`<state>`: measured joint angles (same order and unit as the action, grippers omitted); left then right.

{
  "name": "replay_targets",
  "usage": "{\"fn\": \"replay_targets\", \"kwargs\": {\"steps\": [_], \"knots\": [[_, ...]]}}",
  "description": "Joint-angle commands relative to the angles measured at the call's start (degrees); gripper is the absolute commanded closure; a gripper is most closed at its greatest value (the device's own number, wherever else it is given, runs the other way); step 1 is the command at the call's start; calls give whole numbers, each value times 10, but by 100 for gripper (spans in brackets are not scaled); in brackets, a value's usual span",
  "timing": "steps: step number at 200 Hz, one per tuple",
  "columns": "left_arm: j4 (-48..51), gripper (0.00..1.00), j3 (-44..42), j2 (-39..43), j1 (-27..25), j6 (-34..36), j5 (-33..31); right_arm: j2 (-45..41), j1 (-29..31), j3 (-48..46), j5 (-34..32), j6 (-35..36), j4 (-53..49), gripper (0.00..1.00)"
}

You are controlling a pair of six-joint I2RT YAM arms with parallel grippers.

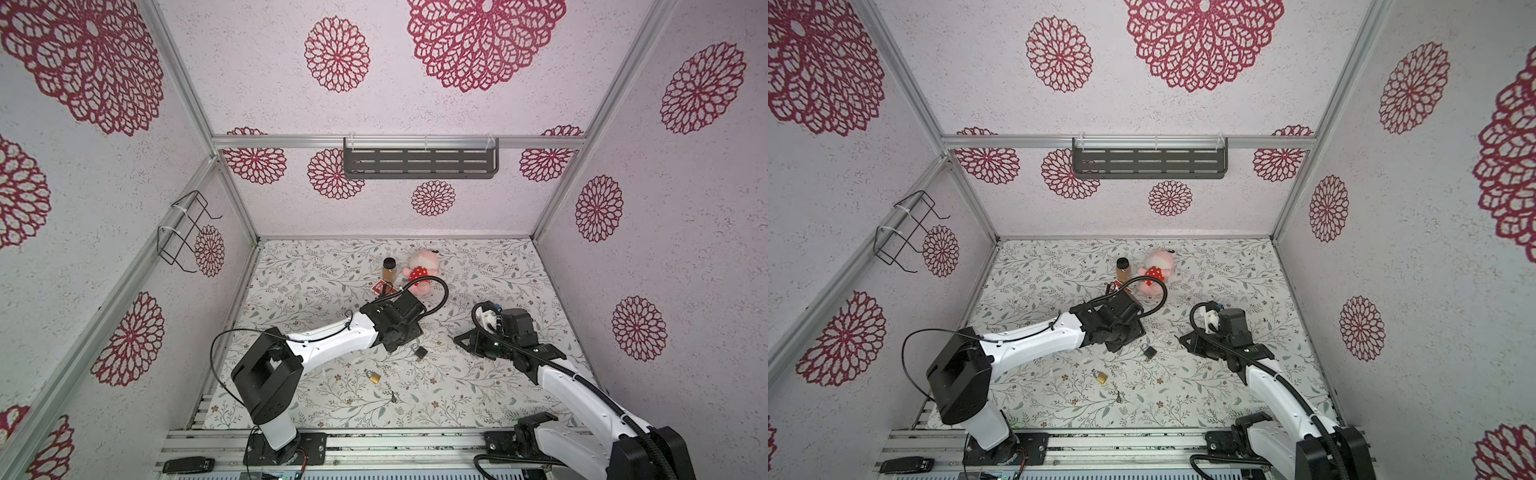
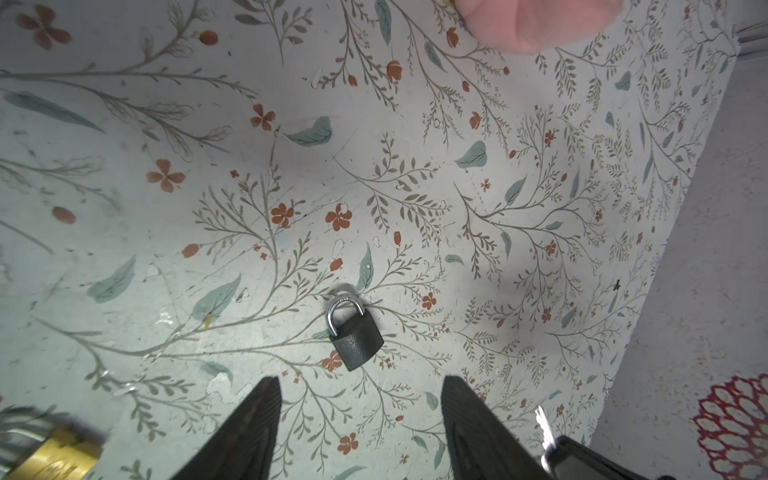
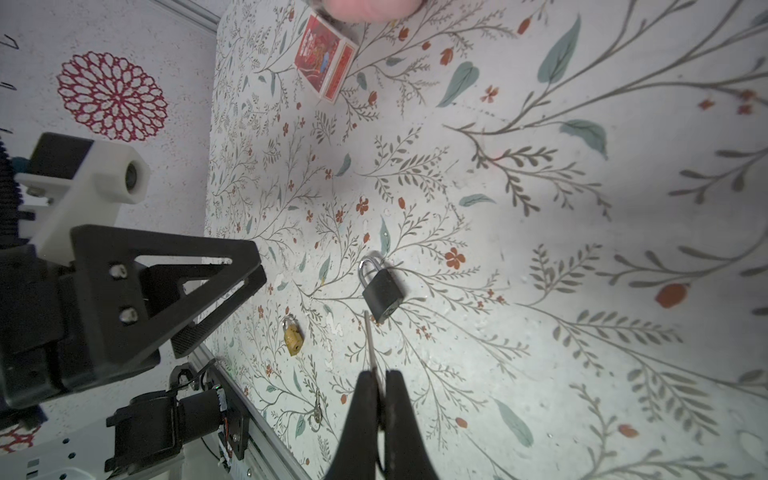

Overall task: Unlock with the key
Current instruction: 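Lower the left gripper over the black padlock while the right gripper lowers the key, then close the left gripper on the black padlock body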

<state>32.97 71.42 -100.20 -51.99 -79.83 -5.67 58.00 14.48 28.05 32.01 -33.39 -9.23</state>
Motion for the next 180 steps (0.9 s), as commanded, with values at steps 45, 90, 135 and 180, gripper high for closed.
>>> {"fn": "replay_targets", "kwargs": {"steps": [45,90,135,180], "knots": [[49,37,60,-82,-22,-42,-8,10,-64,-13,49,36,7,100],[90,39,117,-147,-33,-49,-14,15,-96,-19,66,50,5,100],[125,39,153,-181,-36,-50,-27,12,-123,-21,82,60,0,100],[143,40,184,-214,-42,-45,-24,14,-137,-22,88,70,-5,100]]}}
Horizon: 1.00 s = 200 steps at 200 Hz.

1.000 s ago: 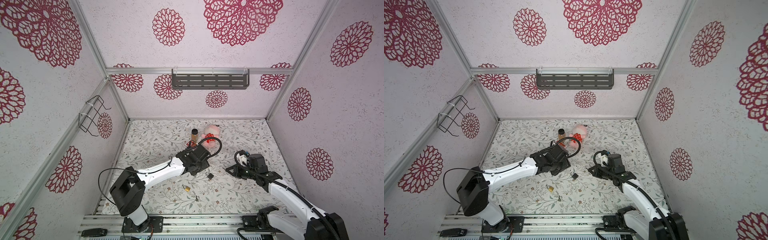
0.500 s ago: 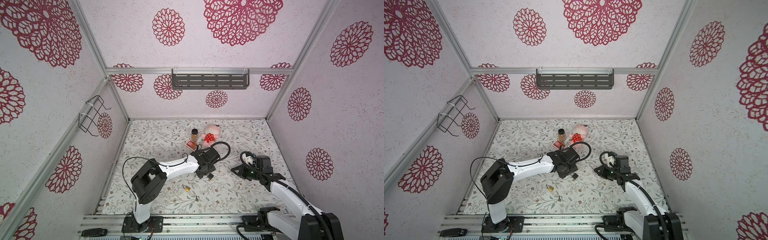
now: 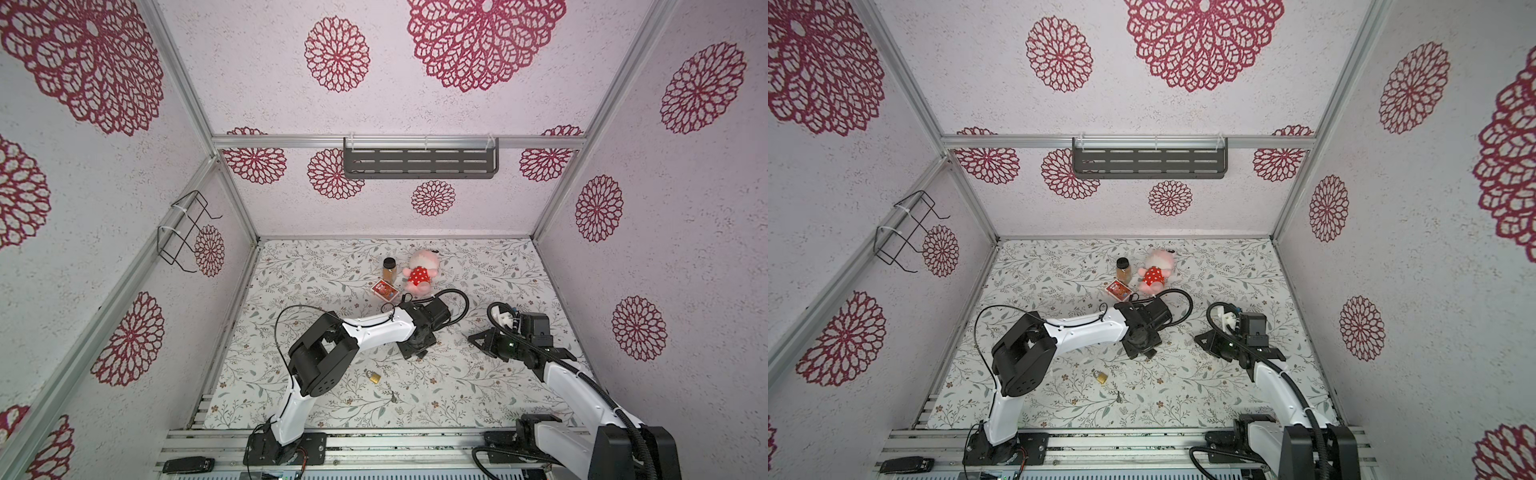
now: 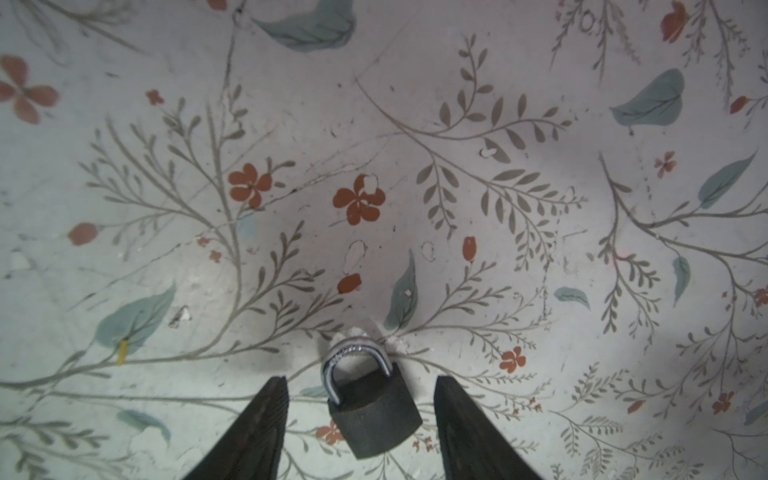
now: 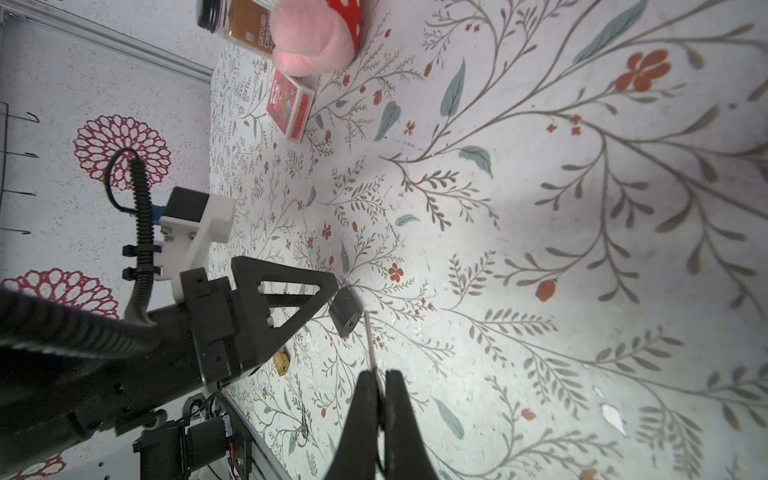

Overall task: Unlock with the key
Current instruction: 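Close the left gripper on the black padlock body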

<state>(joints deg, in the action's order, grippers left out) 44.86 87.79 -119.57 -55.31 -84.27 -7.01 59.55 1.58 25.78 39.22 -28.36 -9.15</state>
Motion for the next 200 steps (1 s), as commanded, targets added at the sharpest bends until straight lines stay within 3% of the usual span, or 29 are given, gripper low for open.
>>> {"fn": "replay_targets", "kwargs": {"steps": [1,80,135,200], "knots": [[25,40,22,-21,-9,0,-11,-1,-9,1,16,20,-6,100],[100,43,76,-61,-17,8,-54,2,-16,1,25,23,-6,100],[109,45,56,-48,-17,9,-48,-1,-17,4,22,26,-11,100],[89,36,61,-31,-20,28,-18,-1,-16,8,23,24,-11,100]]}}
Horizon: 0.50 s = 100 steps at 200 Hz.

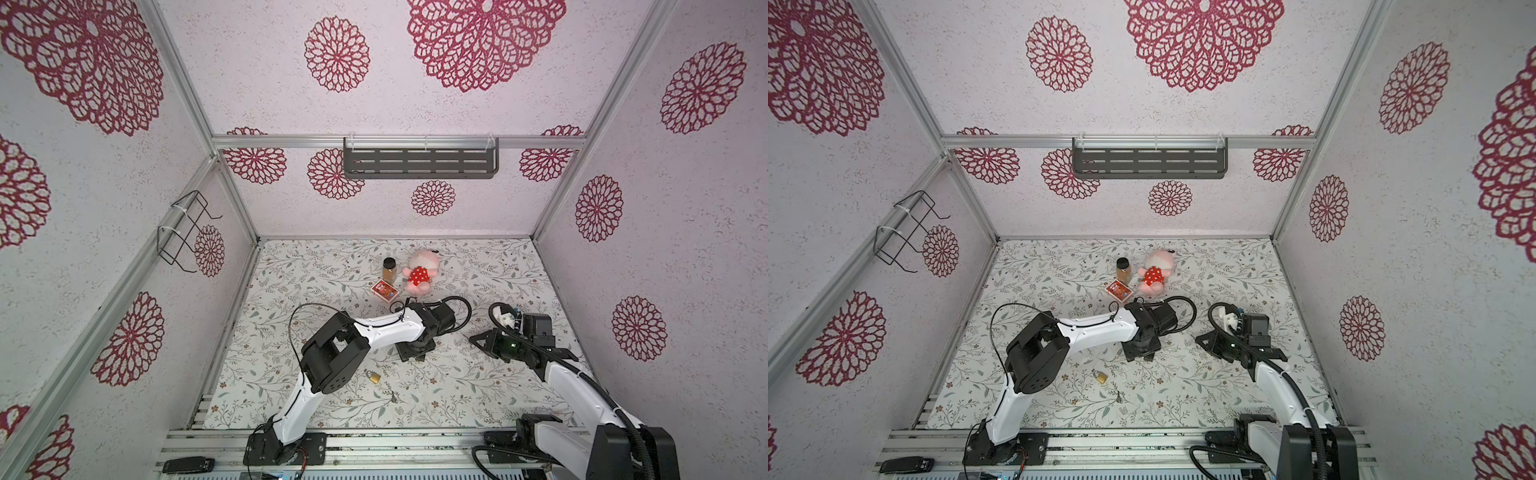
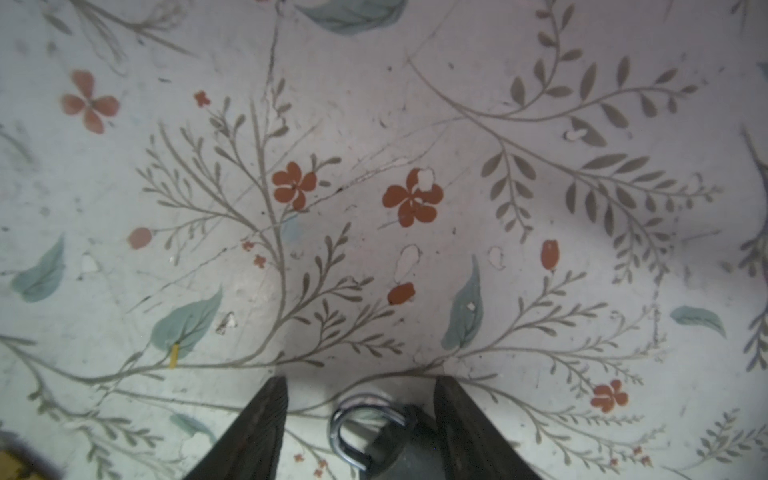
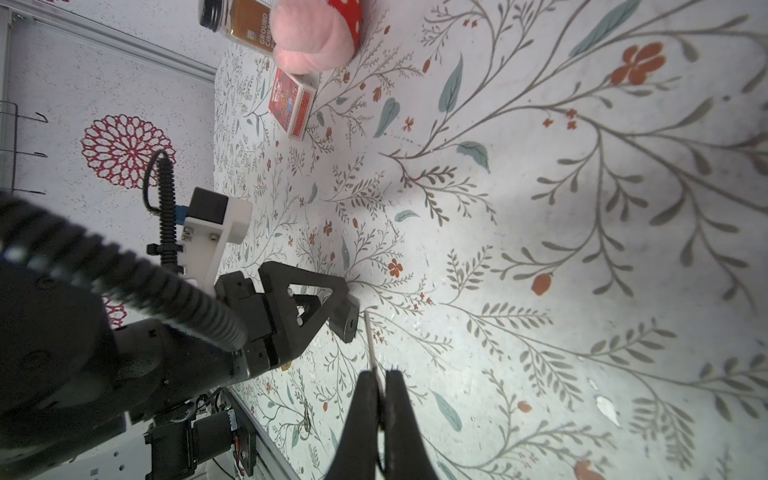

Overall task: Unlock with the key
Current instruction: 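Close the left gripper on the black padlock body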

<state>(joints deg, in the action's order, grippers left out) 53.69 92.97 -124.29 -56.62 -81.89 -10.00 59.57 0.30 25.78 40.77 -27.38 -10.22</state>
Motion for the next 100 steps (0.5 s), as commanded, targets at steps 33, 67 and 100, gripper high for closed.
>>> {"fn": "replay_targets", "kwargs": {"steps": [33,67,100], "knots": [[-4,32,9,20,-11,-10,19,-3,-3,9,5,20,-7,100],[-7,29,10,19,-18,-22,18,-2,-3,8,8,21,-8,100],[25,27,18,6,-24,-15,10,-6,-3,9,7,23,-14,100]]}}
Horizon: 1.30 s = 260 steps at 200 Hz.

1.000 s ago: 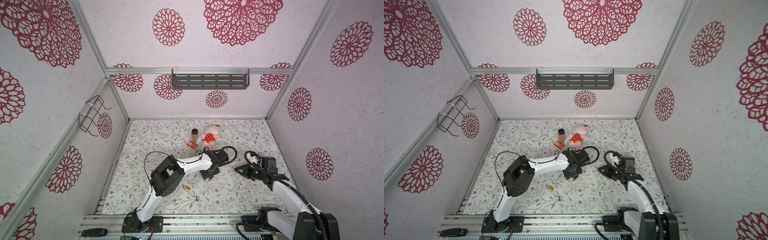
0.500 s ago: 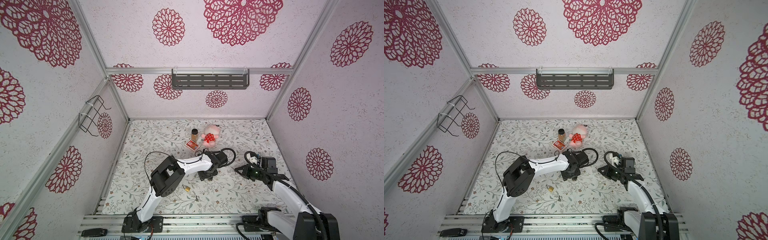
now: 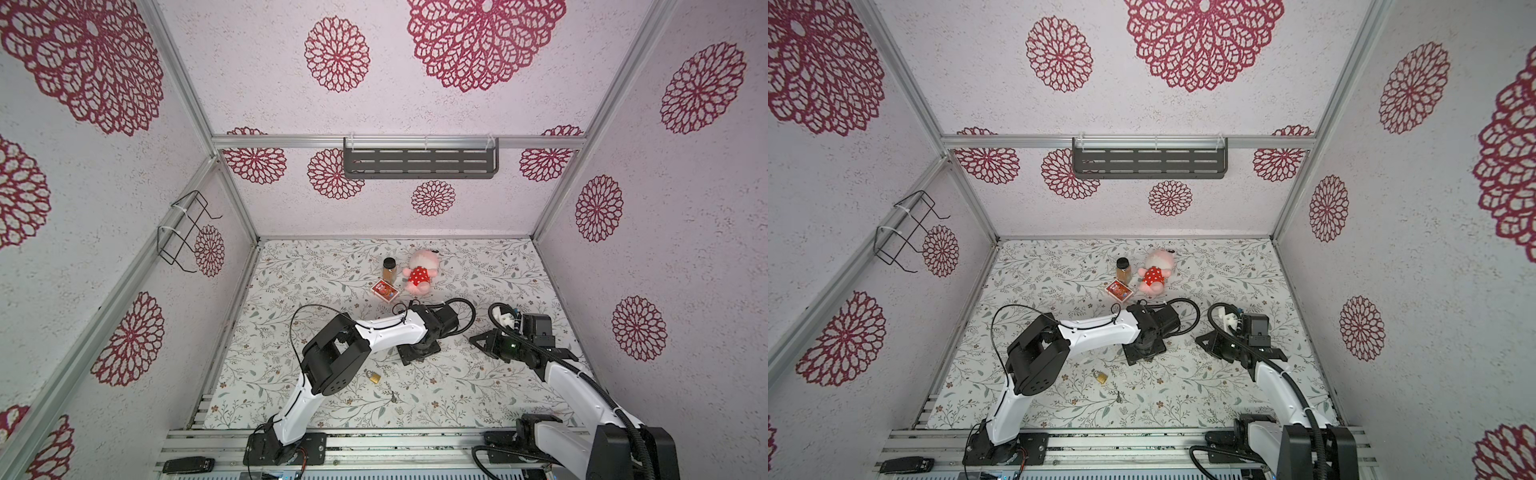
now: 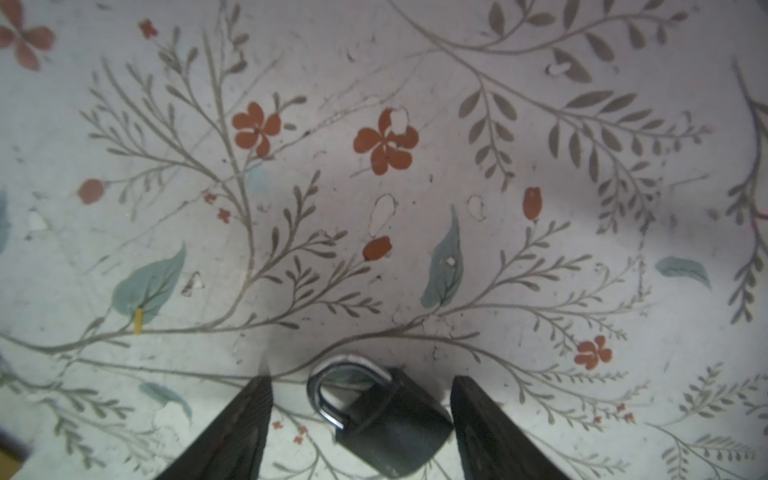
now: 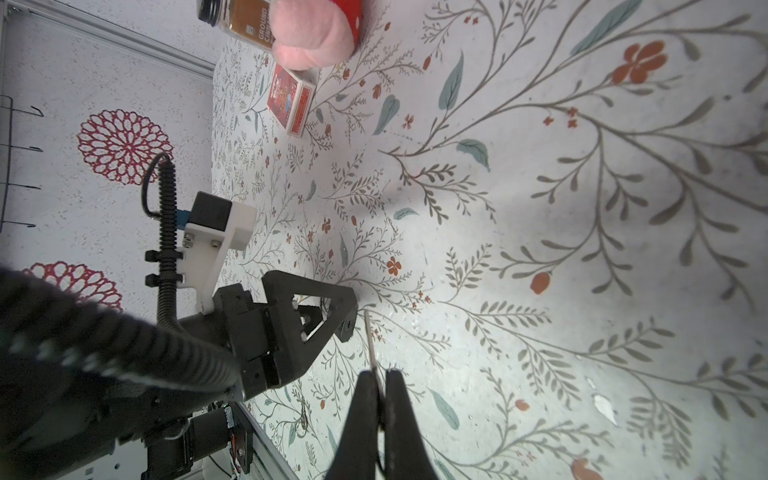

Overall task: Unlock with the key
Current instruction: 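Close the left gripper on the black padlock body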

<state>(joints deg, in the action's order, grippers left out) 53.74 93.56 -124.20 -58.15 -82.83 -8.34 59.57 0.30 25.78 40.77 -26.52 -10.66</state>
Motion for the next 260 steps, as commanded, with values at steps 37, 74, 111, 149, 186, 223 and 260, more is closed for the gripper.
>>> {"fn": "replay_targets", "kwargs": {"steps": [37,74,111,149,186,223,260], "knots": [[35,29,-19,26,-9,-13,-25,-7,-3,9,3,17,-14,100],[34,34,-33,36,-9,-13,-24,-4,-2,13,4,17,-16,100],[29,38,-10,29,-7,-7,-23,-5,-2,15,0,17,-16,100],[27,40,10,11,-6,-8,-21,-7,-2,16,-1,23,-25,100],[31,41,7,10,-6,-10,-21,-4,-2,14,1,24,-25,100],[36,39,-9,13,-7,-26,-23,1,-1,12,5,22,-17,100],[19,40,-21,10,-9,-38,-10,3,-2,12,3,23,-16,100]]}}
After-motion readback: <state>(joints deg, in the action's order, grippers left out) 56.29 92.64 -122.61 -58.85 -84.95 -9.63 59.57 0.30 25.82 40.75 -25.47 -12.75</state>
